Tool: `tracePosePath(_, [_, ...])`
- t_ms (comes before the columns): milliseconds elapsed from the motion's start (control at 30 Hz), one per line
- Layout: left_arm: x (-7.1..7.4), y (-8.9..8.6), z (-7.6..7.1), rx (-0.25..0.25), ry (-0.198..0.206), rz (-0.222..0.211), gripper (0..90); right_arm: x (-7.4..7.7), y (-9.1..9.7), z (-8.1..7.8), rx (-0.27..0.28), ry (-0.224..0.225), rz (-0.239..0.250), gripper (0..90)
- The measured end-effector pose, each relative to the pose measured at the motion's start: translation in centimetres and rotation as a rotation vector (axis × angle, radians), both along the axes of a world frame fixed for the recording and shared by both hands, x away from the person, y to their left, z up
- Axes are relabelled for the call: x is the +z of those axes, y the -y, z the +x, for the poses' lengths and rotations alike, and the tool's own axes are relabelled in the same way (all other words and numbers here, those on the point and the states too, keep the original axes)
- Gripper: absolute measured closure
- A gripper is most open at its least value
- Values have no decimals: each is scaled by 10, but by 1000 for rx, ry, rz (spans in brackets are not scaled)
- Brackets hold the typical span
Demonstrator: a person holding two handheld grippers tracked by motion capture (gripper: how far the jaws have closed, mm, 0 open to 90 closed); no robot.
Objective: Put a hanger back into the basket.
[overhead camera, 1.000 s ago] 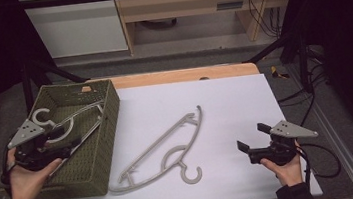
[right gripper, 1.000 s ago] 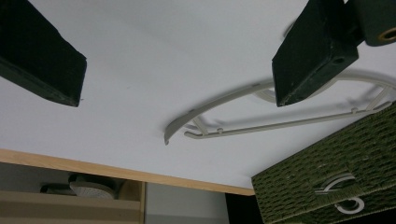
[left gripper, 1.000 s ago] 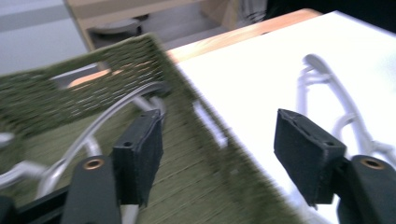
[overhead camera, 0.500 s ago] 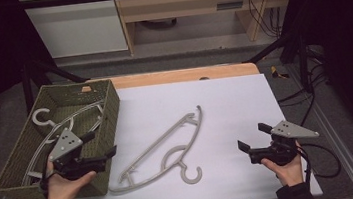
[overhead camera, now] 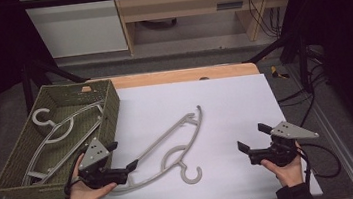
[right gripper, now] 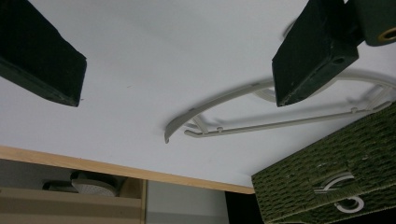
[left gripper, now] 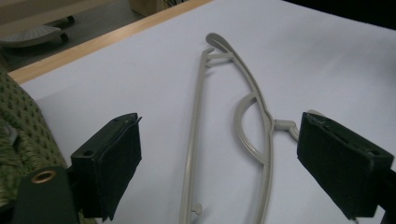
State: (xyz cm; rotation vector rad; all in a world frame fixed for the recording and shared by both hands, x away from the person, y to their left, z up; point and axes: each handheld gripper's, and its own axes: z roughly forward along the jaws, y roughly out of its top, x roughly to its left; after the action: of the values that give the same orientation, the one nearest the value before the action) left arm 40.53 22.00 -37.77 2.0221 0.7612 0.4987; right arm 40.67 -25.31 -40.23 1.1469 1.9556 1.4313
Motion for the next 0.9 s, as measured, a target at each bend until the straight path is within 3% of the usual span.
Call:
tracePosePath(267, [-16,26,1,-79,-77,88,169,1,-1,-1,3,3,-9,33])
tracePosePath(400, [-25,39,4,-127,-123,163,200,1,-1,-1,3,1,-9,33])
tracePosePath(633, [-36,57,14,-163,-194,255,252,2,-1,0,6,4,-7,34])
tracePosePath(900, [-38,80,23,-208,-211,321,325,2,-2,0,9,-2,-7,34])
